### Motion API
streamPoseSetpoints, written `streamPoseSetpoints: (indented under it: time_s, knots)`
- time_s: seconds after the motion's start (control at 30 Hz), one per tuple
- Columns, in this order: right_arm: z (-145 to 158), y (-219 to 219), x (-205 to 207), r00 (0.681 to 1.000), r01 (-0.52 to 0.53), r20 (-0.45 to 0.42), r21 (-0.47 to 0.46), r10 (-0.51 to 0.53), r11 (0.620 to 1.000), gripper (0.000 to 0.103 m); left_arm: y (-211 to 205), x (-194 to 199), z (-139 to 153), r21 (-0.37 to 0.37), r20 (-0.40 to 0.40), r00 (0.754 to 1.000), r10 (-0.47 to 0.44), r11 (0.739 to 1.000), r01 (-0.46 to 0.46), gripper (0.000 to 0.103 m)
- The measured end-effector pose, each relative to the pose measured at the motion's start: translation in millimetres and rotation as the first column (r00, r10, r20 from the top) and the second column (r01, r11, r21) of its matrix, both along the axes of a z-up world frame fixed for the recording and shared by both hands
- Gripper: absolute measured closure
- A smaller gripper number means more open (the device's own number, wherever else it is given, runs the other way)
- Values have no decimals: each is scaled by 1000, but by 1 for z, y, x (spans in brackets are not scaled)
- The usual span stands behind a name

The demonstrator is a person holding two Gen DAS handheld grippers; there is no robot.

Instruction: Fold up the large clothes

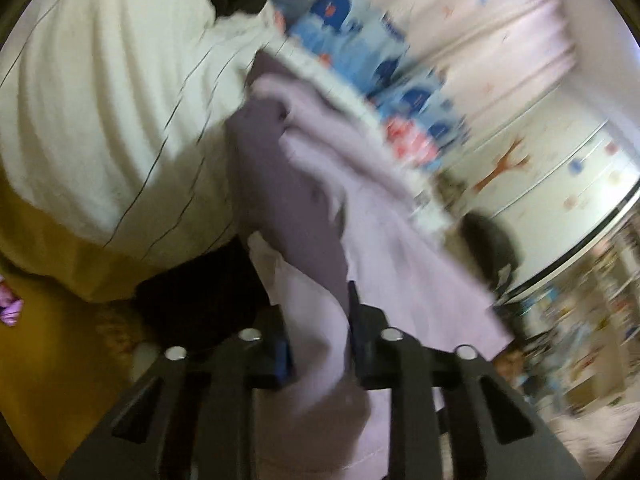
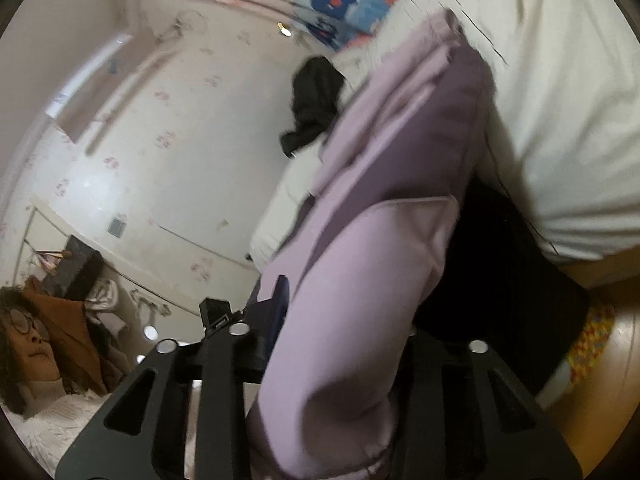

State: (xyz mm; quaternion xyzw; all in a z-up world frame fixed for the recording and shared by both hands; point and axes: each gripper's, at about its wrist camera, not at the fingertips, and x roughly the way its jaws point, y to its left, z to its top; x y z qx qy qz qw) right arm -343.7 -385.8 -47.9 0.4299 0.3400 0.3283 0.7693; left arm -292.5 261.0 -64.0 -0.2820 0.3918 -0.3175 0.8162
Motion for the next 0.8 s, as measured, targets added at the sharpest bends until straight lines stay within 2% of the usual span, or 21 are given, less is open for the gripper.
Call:
streamPoseSetpoints:
  time_s: [0.1, 0.2, 0.3, 0.33, 0.4, 0.43, 0.47, 0.5, 0.57, 0.7, 0.8]
  knots:
    - [14, 1, -2, 997, -18, 70, 39, 15, 999, 75, 0, -5, 26, -26, 72, 997, -7, 1000, 9, 86]
    - [27, 2, -6, 993, -48, 107, 17, 46, 999, 75, -3, -10, 37, -35, 102, 994, -44, 998, 48, 86]
    - [21, 1, -4, 994, -102, 27, -37, 103, 994, 71, 1, -4, 18, -29, 8, 994, -113, 993, 113, 80]
    - [12, 0, -3, 992, -123, -27, -56, 122, 991, 70, 4, 0, 6, -19, -43, 992, -115, 993, 114, 77]
    - [-5, -4, -4, 986, -145, -91, -47, 141, 988, 64, 16, 3, -17, -31, -126, 986, -106, 994, 103, 67]
    - [-13, -8, -5, 984, -141, -111, -33, 136, 989, 59, 22, 2, -23, -41, -146, 985, -87, 996, 82, 58]
    - [-18, -12, -7, 984, -135, -119, -14, 133, 991, 56, 27, 2, -28, -51, -160, 985, -67, 997, 60, 49]
    - [-21, -13, -7, 985, -130, -118, -1, 129, 991, 49, 34, 1, -35, -80, -173, 984, -51, 996, 37, 45]
    - [-24, -15, -7, 986, -124, -110, 19, 126, 992, 46, 36, 4, -41, -117, -185, 981, -61, 992, 40, 34]
    - [-28, -5, -2, 981, -154, -114, 17, 155, 988, 46, 20, 12, -53, -133, -221, 969, -110, 988, 82, 31]
    - [-26, -2, 0, 986, -143, -80, 23, 144, 989, 46, 1, 16, -56, -124, -220, 965, -142, 985, 117, 31]
